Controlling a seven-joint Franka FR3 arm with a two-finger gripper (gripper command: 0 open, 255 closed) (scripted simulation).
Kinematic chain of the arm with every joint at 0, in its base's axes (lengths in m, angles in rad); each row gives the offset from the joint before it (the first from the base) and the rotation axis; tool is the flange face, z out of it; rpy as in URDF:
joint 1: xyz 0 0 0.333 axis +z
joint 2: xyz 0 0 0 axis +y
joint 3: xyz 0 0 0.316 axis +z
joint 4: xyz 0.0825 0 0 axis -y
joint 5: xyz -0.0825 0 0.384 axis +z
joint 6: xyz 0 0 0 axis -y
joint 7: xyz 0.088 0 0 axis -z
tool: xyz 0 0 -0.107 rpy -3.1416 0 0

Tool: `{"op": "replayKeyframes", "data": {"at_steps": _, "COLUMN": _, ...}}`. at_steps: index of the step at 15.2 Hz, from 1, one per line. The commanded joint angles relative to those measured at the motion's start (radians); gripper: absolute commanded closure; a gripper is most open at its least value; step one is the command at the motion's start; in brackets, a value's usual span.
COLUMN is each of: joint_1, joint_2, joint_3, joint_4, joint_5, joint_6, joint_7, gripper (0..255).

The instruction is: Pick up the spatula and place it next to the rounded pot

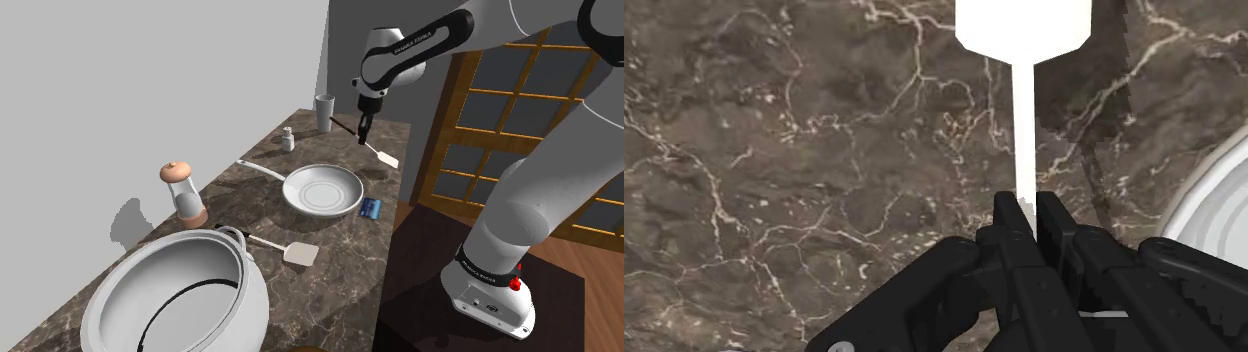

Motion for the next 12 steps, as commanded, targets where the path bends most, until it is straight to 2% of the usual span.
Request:
{"op": "replayKeyframes", "data": {"at_steps": 1, "joint_1": -0.001, "joint_2": -0.010, "joint_3": 0.000, "joint_4": 0.018, "joint_5": -0.002, "joint_6": -0.029, "joint_7": 0.001, "gripper": 255}}
{"op": "replayKeyframes", "data": {"at_steps": 12, "joint_1": -0.001, "joint_2": -0.056, "joint_3": 0.009, "joint_4": 0.127, "joint_5": -0.008, "joint_6": -0.182, "joint_7": 0.011, "gripper": 255}}
